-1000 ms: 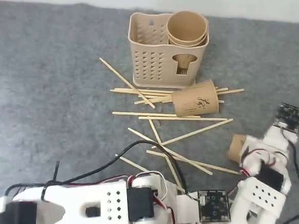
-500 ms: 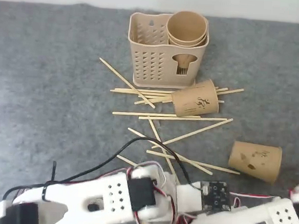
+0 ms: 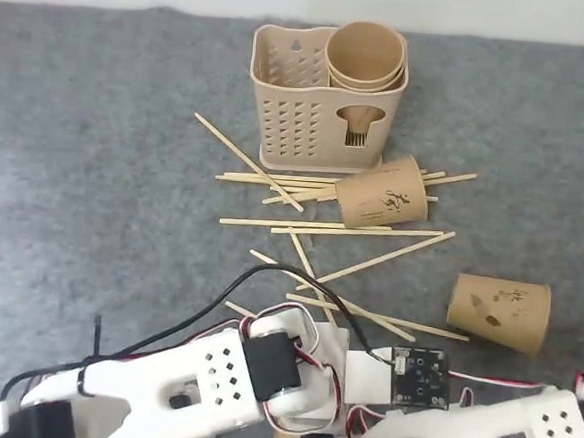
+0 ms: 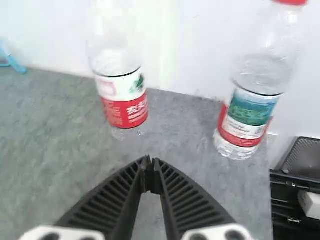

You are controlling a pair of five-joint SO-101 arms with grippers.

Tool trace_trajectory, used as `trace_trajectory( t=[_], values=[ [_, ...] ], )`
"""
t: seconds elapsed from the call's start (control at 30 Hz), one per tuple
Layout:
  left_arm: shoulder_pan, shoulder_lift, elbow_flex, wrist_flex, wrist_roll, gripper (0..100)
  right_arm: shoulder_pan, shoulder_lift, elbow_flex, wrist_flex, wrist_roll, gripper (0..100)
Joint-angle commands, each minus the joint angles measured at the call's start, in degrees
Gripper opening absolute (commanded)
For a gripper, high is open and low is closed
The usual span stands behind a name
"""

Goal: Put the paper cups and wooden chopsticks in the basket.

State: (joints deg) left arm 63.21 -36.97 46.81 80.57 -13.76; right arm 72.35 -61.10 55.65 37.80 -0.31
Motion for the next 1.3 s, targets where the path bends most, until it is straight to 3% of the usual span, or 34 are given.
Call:
trace_trajectory(
  t=[0.0, 0.2, 0.53, 0.77, 1.03, 1.27],
  values=[
    [-2.55, 0.09, -4.35, 11.43, -0.62, 42, -0.48, 3.82, 1.14, -1.45, 2.73, 1.0],
    [-2.55, 0.09, -10.68, 19.96, -0.97, 42, -6.64, 3.74, 10.37, -1.36, 7.82, 1.0],
    [-2.81, 0.26, -6.9, 16.53, -1.14, 42, -8.22, 3.74, 15.82, -6.46, 9.32, 1.0],
    [-12.92, 0.26, -6.11, 12.84, -2.9, 42, -8.13, 4.26, 11.43, -5.85, 9.14, 1.0],
    [-18.37, 0.26, -8.57, 13.19, -2.99, 42, -8.4, 4.35, -5.89, 7.52, 7.3, 1.1],
    [-25.23, 0.26, -12.88, 12.92, -2.9, 42, -16.92, 3.65, -12.13, 18.51, 9.41, 2.3]
  ],
)
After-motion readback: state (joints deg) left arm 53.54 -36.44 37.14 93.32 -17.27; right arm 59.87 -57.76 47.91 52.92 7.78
